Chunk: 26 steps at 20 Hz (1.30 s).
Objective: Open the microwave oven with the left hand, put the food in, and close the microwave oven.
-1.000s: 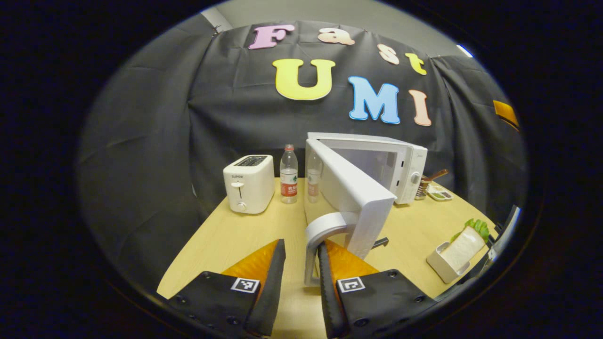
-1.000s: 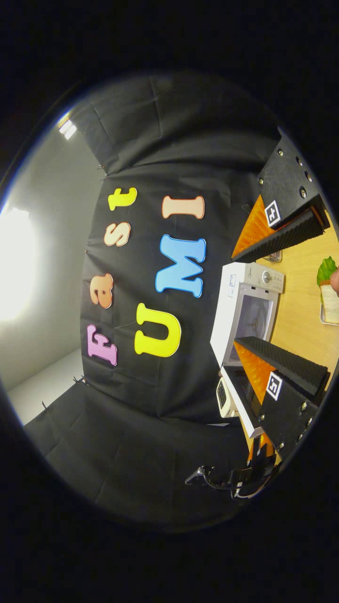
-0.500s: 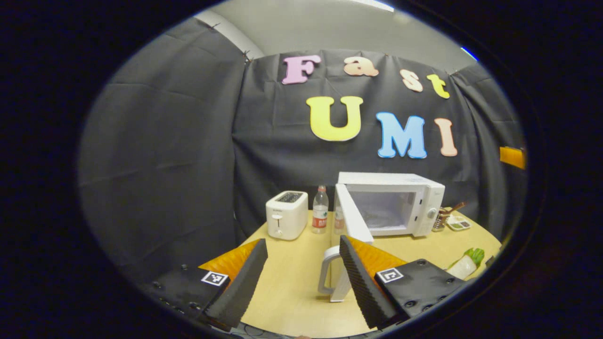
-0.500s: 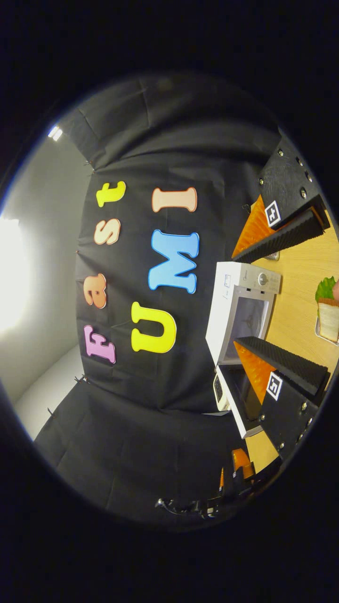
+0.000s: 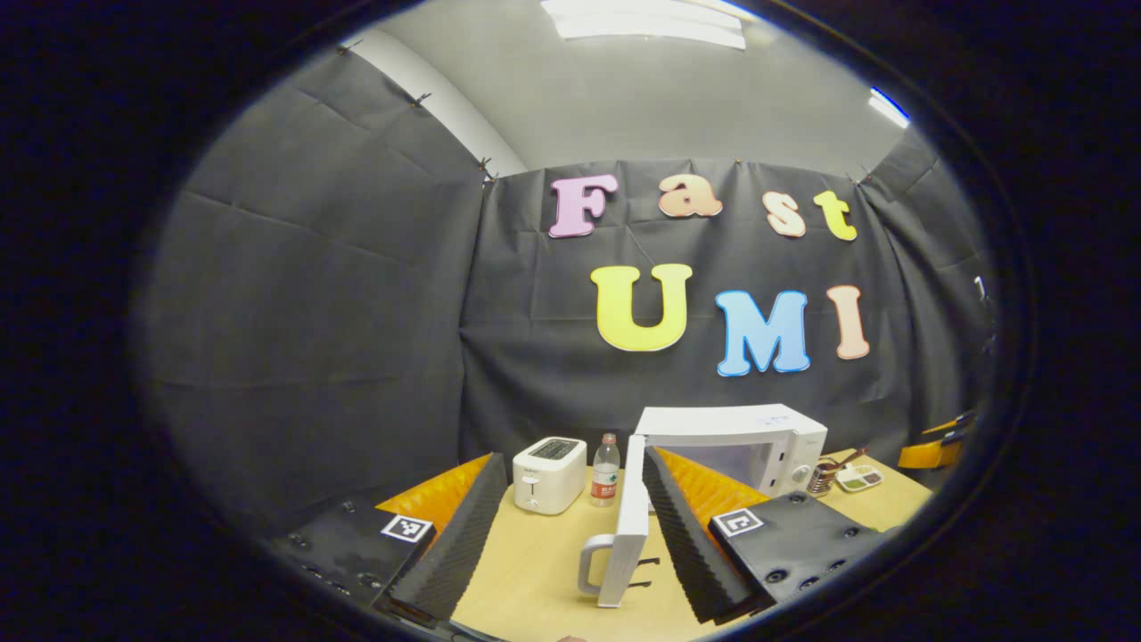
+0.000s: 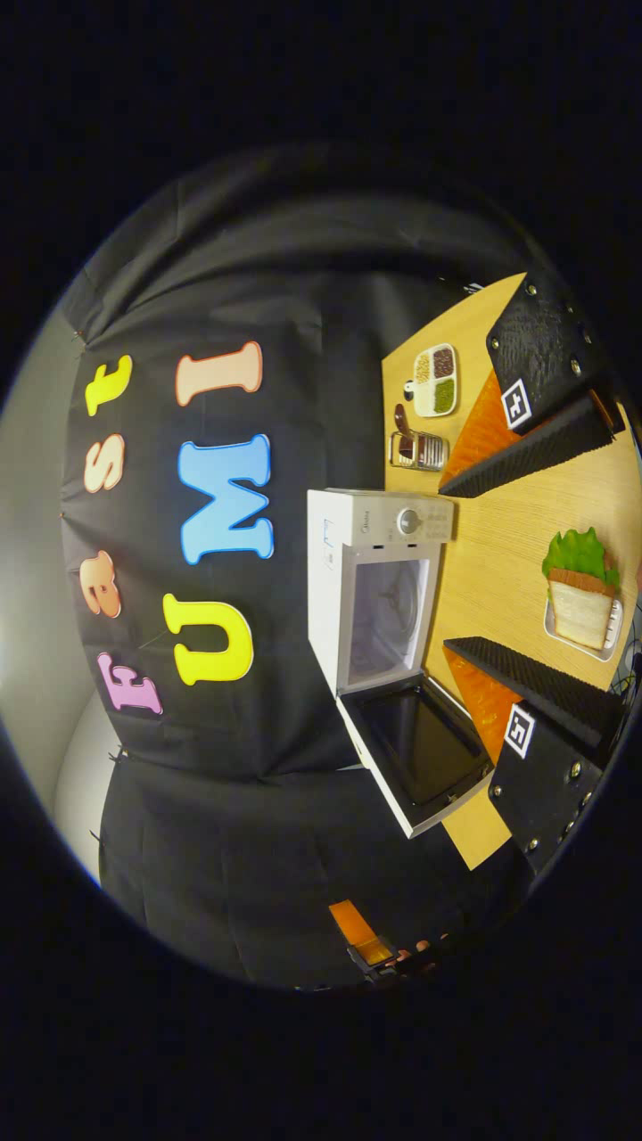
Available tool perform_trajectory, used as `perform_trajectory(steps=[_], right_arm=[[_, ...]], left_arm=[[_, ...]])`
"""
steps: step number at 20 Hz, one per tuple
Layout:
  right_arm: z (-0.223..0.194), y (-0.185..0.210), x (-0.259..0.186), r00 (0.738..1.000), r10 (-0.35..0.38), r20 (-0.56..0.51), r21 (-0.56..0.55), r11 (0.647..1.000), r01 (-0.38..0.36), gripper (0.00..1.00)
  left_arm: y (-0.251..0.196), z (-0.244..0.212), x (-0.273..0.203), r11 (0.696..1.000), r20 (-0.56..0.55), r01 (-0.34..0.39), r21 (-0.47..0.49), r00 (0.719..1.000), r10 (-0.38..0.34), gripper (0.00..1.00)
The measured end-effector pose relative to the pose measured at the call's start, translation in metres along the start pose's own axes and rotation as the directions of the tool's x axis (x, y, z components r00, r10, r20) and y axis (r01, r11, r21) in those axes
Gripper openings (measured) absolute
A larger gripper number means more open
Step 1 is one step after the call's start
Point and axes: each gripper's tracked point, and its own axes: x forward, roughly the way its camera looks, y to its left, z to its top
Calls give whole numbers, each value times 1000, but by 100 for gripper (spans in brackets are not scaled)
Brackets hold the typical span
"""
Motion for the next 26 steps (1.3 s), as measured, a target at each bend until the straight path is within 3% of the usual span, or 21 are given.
perform_trajectory(steps=[4, 10, 20, 21, 24, 26], right_arm=[[-43, -5, 11, 989, 56, -139, 96, 994, -43, 97], [-97, -8, 25, 947, 122, -298, 197, 978, -64, 98], [-170, 8, 25, 818, 276, -505, 357, 929, -93, 98], [-171, 10, 22, 804, 299, -513, 380, 920, -100, 97], [-182, 16, 21, 763, 345, -546, 429, 898, -100, 71], [-189, 22, 20, 743, 374, -556, 459, 883, -101, 71]], left_arm=[[-10, 6, -12, 999, 14, -13, 36, 1000, 13, 99], [-25, 2, -20, 998, 4, -35, 47, 999, 35, 99], [-27, -12, -28, 991, -37, -108, 78, 993, 111, 99], [-27, -14, -29, 990, -40, -119, 74, 992, 122, 99], [-28, -15, -36, 987, -43, -148, 63, 988, 151, 99], [-29, -18, -39, 984, -50, -167, 64, 984, 170, 99]])
